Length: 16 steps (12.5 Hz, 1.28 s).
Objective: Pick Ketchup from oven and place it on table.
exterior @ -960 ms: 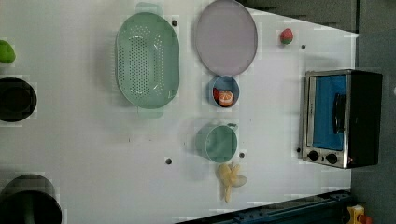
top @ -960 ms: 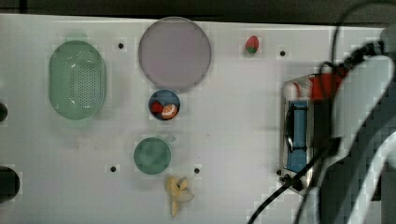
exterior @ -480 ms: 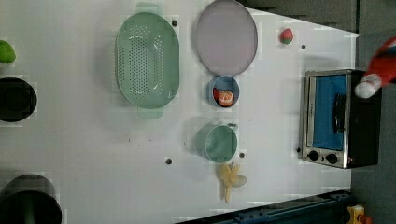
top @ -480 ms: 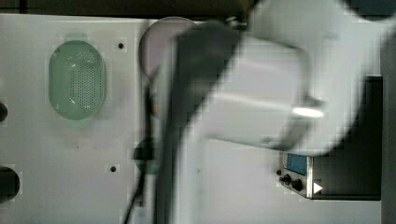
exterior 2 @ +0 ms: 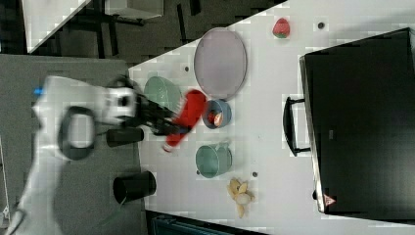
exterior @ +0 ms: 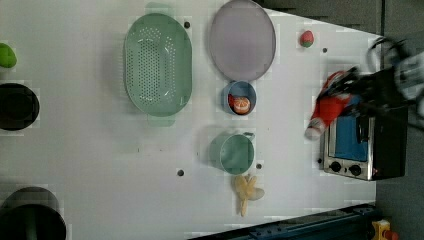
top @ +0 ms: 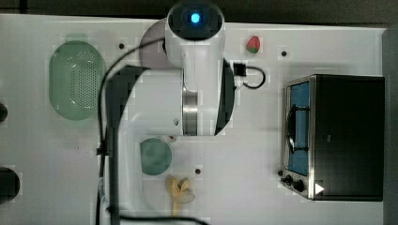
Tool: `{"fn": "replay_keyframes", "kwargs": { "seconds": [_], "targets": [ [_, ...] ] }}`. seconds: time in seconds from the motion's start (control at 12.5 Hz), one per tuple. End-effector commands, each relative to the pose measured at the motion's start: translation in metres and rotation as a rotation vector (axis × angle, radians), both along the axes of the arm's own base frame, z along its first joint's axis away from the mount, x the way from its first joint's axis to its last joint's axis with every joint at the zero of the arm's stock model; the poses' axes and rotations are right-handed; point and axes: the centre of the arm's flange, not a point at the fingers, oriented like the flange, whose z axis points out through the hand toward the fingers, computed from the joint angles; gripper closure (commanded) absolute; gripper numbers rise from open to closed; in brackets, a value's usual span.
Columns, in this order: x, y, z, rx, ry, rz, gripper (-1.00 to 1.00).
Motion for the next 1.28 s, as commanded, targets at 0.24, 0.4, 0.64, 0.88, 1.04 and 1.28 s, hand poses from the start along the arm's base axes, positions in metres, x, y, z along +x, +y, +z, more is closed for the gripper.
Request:
{"fn": "replay_keyframes", "kwargs": {
  "seconds": [0.24, 0.4, 0.64, 0.88, 1.04, 1.28],
  "targets": [
    [-0.021, -0.046, -0.090, -0.027, -0.073, -0.110, -0.27],
    [-0.032, -0.043, -0.130, -0.040, -0.110, -0.105, -0.27],
    [-0.043, -0.039, -0.176, -0.060, -0.102, -0.096, -0.35],
    [-0.043, -0.041, -0.194, -0.070, -0.100, -0.098, -0.98],
    [-0.038, -0.043, -0.177, -0.064, -0.126, -0.106, -1.00],
    [-0.018, -0.046, -0.093, -0.025, -0.209, -0.123, -1.00]
  ]
}}
